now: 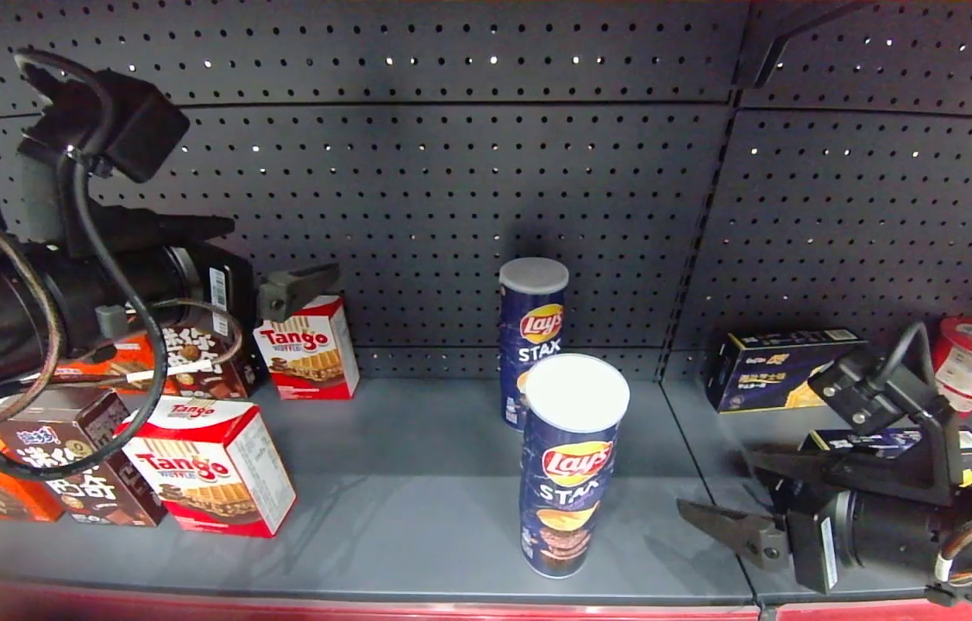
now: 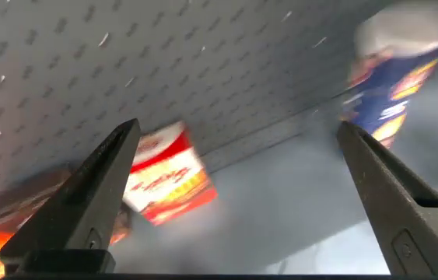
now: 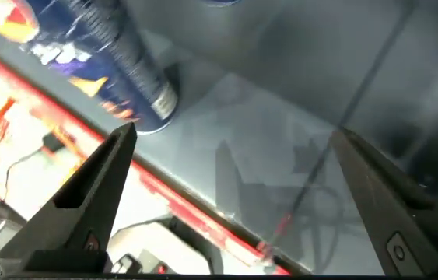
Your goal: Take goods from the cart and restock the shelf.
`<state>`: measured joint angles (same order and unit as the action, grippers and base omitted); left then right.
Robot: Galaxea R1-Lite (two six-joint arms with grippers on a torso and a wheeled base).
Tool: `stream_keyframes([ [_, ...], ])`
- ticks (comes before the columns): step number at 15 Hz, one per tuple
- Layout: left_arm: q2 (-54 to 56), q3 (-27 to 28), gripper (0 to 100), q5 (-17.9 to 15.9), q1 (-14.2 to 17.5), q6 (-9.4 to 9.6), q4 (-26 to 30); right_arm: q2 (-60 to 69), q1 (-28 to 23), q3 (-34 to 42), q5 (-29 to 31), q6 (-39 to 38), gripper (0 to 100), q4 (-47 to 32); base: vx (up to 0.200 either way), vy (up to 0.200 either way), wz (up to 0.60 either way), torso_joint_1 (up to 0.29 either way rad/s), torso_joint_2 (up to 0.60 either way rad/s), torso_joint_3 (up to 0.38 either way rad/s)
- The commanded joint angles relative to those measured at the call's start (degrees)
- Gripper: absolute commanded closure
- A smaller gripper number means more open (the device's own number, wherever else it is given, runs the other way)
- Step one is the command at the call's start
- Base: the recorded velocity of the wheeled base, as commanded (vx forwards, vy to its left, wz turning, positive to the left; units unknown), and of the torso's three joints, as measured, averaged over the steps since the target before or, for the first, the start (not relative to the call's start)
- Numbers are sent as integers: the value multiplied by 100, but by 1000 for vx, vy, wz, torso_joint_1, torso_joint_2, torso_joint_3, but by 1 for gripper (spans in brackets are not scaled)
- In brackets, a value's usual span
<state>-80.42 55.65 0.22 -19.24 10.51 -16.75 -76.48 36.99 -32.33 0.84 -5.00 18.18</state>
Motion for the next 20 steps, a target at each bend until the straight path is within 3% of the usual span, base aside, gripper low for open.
stream_keyframes([
  [1, 79, 139, 0, -31, -335, -216, 23, -262, 186, -45, 13, -1, 0, 11, 0, 0, 0, 0, 0, 0],
  [5, 255, 25, 0, -31, -511, -321, 58, -622, 204, -81, 30, 8, 0, 46, 0, 0, 0, 0, 0, 0],
  [9, 607, -520, 0, -22, -537, -321, 286, -728, 195, -89, 30, -1, 0, 46, 0, 0, 0, 0, 0, 0],
  [11, 993, -889, 0, 40, -898, -304, 480, -851, 186, -98, 30, -1, 0, 151, 0, 0, 0, 0, 0, 0],
  [13, 1301, -1135, 0, 136, -1012, -304, 550, -965, 169, -107, 30, -1, 0, 292, 0, 0, 0, 0, 0, 0],
  [20, 2514, -2155, 0, 251, -959, -321, 761, -1281, 125, -265, 30, -1, 0, 336, 0, 0, 0, 0, 0, 0],
])
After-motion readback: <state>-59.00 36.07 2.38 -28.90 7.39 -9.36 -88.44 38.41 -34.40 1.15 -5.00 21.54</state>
